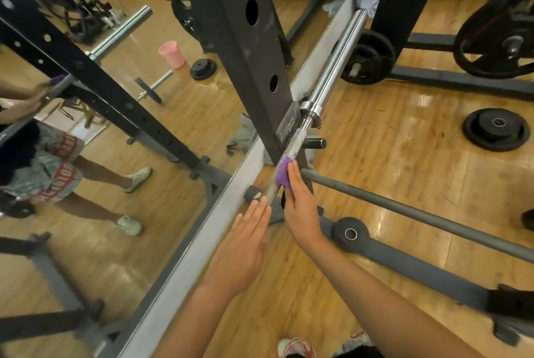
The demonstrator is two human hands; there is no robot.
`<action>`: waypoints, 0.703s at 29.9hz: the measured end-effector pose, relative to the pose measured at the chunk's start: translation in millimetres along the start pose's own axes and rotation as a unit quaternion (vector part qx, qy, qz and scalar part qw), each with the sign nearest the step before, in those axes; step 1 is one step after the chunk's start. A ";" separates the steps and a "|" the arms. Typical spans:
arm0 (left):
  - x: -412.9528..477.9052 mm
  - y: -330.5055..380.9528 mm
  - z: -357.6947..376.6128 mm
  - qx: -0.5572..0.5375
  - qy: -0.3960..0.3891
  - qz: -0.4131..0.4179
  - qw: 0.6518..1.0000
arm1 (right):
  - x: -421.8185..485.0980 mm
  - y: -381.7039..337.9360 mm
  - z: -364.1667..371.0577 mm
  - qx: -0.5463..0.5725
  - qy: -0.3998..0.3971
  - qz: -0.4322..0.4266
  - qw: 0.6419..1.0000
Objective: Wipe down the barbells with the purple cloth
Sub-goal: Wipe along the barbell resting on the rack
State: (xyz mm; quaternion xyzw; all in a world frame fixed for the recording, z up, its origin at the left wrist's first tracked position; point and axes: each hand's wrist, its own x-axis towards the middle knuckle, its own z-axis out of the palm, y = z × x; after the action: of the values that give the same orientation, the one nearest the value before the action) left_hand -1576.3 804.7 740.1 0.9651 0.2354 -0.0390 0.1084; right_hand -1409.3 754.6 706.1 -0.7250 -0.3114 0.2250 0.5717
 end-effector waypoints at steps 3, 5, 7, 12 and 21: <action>-6.5 -4.6 3.9 0.007 0.005 0.002 1.000 | 24.1 -9.3 -4.8 0.038 0.036 0.072 0.996; -5.5 -3.1 4.3 0.001 0.009 0.001 1.000 | 31.0 -16.6 -2.1 0.048 0.050 0.089 0.994; -4.5 -2.6 3.8 -0.005 0.005 -0.004 1.000 | 21.1 -21.1 4.0 0.055 0.051 0.085 0.994; -4.3 -1.4 5.1 0.024 0.006 -0.012 1.000 | -3.8 -10.2 8.0 0.025 0.028 0.050 0.998; -5.3 0.1 7.9 0.065 0.018 -0.011 0.998 | 11.2 -18.5 12.8 0.025 0.060 0.075 0.995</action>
State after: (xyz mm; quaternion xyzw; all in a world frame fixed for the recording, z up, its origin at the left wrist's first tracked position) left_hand -1581.1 800.5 733.0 0.9679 0.2451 -0.0380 0.0403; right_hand -1413.8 774.1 721.2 -0.7440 -0.2152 0.2313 0.5888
